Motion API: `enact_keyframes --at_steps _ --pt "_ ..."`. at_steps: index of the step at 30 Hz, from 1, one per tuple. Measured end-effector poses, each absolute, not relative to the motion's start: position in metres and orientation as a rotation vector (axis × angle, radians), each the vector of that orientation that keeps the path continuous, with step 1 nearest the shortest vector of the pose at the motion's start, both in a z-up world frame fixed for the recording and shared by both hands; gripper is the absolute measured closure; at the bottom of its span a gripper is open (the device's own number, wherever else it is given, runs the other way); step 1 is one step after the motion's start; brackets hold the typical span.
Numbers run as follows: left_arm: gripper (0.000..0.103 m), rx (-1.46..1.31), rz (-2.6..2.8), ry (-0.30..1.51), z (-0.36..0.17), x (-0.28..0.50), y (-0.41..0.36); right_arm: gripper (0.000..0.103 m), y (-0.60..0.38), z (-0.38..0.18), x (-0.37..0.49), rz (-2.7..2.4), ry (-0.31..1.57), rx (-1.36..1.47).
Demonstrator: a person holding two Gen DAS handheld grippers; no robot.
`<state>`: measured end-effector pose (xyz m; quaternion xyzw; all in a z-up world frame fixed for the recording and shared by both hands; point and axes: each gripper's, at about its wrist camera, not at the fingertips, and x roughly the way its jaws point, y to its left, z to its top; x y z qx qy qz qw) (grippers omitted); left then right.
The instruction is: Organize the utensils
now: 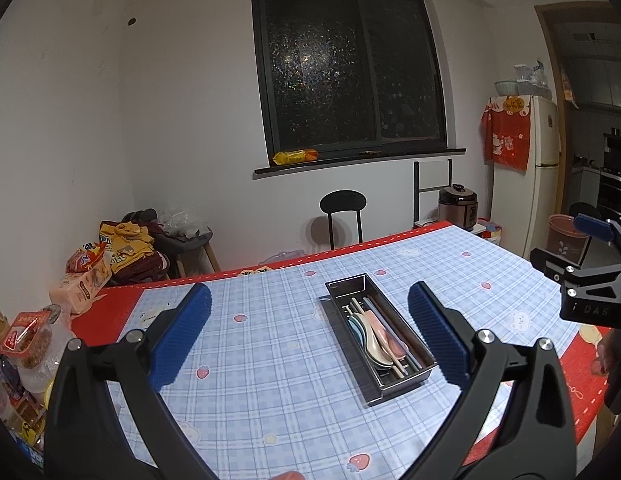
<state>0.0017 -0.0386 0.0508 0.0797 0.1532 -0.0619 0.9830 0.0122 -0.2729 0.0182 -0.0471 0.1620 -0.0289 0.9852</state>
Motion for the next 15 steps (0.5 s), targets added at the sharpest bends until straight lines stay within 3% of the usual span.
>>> enact_keyframes --at_steps 15 --pt "0.006 0.202 -0.123 0.311 0.0437 0.0052 -0.0484 0.006 -0.2731 0.0120 0.0131 -0.104 0.337 -0.136"
